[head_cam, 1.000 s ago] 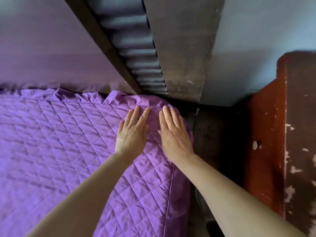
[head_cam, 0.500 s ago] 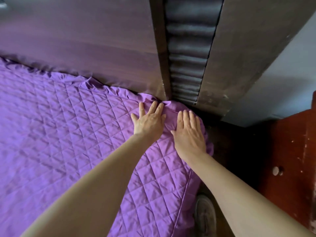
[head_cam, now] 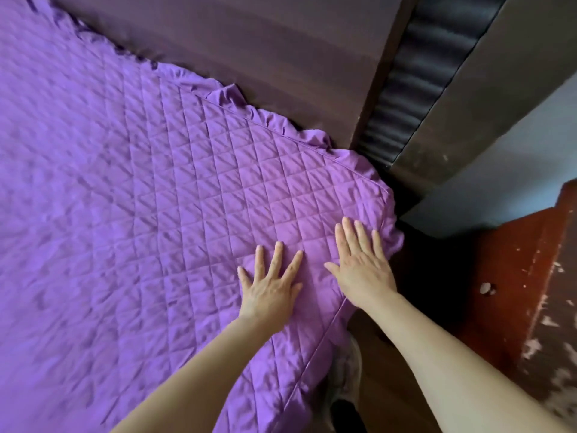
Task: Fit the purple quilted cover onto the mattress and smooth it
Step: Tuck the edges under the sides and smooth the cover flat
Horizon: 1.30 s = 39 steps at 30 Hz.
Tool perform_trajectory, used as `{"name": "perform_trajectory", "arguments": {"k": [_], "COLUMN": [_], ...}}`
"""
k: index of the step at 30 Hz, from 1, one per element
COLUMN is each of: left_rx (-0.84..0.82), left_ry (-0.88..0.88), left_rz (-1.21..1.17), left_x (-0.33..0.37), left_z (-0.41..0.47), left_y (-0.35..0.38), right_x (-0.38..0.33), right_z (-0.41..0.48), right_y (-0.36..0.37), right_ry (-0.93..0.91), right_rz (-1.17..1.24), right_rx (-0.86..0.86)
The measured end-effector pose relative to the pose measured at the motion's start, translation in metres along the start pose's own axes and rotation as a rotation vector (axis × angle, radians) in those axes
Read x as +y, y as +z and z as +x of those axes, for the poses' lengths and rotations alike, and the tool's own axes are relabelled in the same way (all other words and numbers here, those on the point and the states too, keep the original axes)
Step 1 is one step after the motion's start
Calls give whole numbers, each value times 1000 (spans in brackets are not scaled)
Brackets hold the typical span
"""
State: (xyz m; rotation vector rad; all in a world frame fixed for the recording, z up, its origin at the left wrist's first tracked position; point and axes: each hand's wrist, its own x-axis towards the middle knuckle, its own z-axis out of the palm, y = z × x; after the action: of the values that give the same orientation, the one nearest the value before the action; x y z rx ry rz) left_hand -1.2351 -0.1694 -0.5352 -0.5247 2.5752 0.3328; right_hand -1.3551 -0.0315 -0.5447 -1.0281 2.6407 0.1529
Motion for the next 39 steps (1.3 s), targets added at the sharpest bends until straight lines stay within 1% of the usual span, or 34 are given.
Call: {"name": "perform_trajectory", "arguments": {"k": [2, 7, 9, 11, 13, 16, 21, 24, 26, 29, 36, 38, 39], "left_rx": [-16, 75, 75, 90, 114, 187, 352, 411, 470, 509, 556, 576, 587], "left_ry": [26, -61, -102, -158, -163, -208, -250, -289, -327, -377, -455, -464, -488], "left_rz": [-93, -313, -363, -411, -444, -539, -660, -714, -721, -706, -764, -778, -806], "left_x": [-3, -46, -67, -97, -116, -143, -163, -173, -172, -169, -148, -144, -141], "left_z": [-6, -72, -102, -151, -188, -248, -331, -363, -390, -417, -473, -488, -509], "left_y": [-14, -63, -77, -93, -104, -135, -189, -205, -214, -217, -190, -183, -168], "right_x": [-7, -75, -96, -124, -147, -189, -237, -252, -260, -267, -258, -260, -269], "right_z": [-5, -53, -78, -107, -130, -161, -200, -216, -228, -241, -275, -282, -298], "right_y": [-12, -95, -120, -154, -179, -224, -280, -297, -309, -319, -313, -313, -307], "right_ry": [74, -61, -77, -98, -92, -132, -187, -229, -269, -306, -362, -388, -421], "right_rz": [37, 147, 160, 201, 248, 300, 335, 324, 321, 297, 239, 232, 222], "right_rx": [-70, -22, -36, -49, -71, -68, -67, -48, -40, -49, -59, -53, -71]}}
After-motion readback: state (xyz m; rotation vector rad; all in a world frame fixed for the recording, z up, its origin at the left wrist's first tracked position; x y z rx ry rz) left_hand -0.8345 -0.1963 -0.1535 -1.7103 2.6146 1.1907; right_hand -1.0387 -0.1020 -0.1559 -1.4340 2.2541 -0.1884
